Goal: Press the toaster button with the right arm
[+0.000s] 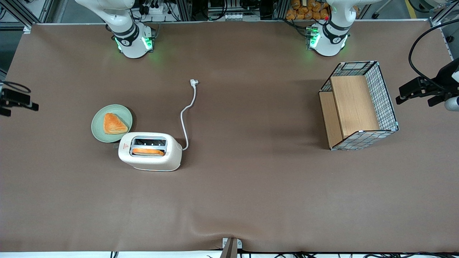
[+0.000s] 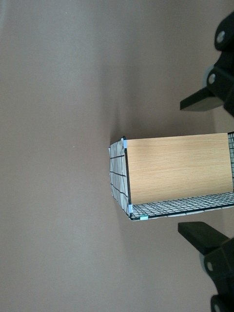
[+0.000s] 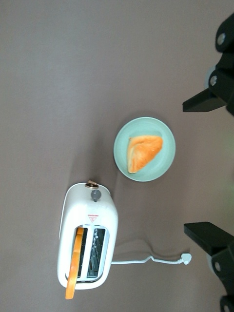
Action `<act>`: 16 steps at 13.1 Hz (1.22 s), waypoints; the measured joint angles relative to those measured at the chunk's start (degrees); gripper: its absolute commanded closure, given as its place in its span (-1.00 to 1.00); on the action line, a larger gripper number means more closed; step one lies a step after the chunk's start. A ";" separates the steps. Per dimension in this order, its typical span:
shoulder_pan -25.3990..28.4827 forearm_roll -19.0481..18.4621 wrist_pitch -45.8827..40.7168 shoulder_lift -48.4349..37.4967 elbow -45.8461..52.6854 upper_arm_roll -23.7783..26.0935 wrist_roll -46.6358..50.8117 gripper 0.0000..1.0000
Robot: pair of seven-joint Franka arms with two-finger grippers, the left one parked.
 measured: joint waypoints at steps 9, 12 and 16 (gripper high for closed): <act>4.37 -3.12 0.85 -9.66 -9.14 -0.31 10.87 -1.00; 4.45 -3.12 1.29 -9.67 -9.18 -0.26 14.17 -1.00; 4.46 -3.41 1.15 -9.68 -9.18 -0.24 15.00 -1.00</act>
